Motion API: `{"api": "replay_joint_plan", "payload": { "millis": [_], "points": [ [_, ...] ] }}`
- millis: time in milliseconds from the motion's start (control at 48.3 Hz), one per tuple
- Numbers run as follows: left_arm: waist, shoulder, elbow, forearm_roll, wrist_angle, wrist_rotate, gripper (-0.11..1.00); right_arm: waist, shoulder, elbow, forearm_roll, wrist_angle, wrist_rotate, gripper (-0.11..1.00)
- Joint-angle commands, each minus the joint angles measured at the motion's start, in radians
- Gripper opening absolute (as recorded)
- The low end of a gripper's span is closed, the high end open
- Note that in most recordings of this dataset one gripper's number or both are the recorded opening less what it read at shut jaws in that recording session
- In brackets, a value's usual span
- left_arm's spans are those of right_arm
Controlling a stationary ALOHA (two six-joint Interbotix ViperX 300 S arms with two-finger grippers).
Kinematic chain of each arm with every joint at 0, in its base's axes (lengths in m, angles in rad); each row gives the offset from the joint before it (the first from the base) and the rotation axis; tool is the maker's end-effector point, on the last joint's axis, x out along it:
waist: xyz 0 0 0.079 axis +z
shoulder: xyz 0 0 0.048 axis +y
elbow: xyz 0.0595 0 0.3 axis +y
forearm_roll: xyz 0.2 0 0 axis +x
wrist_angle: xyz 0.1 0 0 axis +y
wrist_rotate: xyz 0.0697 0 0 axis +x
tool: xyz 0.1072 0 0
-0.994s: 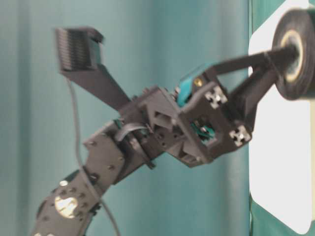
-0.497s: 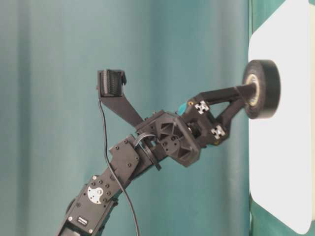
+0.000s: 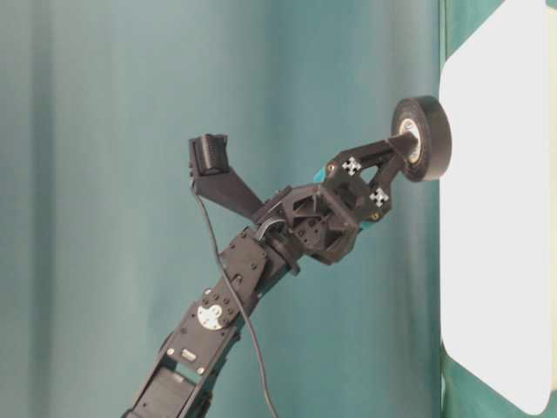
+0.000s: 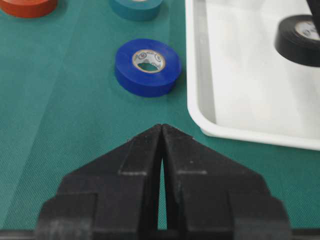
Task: Put the tape into the white case with the left arm.
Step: 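Lift the black roll and carry it into the white case, then open the left gripper and withdraw it to the left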
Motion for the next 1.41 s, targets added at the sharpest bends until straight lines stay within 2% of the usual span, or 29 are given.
{"api": "replay_joint_plan", "payload": {
  "millis": [0, 538, 745, 849, 1139, 1387],
  "points": [
    [0.011, -0.006, -0.044, 0.0, -0.015, -0.002, 0.25, 0.0, 0.012, -0.009, -0.002, -0.009, 0.002, -0.09],
    [0.014, 0.0, -0.035, 0.0, -0.011, 0.005, 0.27, 0.0, 0.012, -0.009, -0.002, -0.009, 0.002, -0.09],
    [-0.002, -0.021, -0.023, 0.0, -0.014, 0.017, 0.84, 0.0, 0.012, -0.009, -0.002, -0.009, 0.002, -0.09],
    [0.0, -0.032, -0.009, 0.0, -0.015, 0.023, 0.99, 0.0, 0.012, -0.008, -0.002, -0.009, 0.002, -0.09],
    [-0.009, -0.086, 0.043, -0.002, -0.015, 0.018, 0.99, -0.002, 0.011, -0.008, -0.002, -0.009, 0.002, -0.09],
    [-0.052, -0.169, 0.123, -0.002, -0.015, 0.015, 0.99, 0.0, 0.011, -0.009, -0.002, -0.009, 0.002, -0.09]
  ]
}}
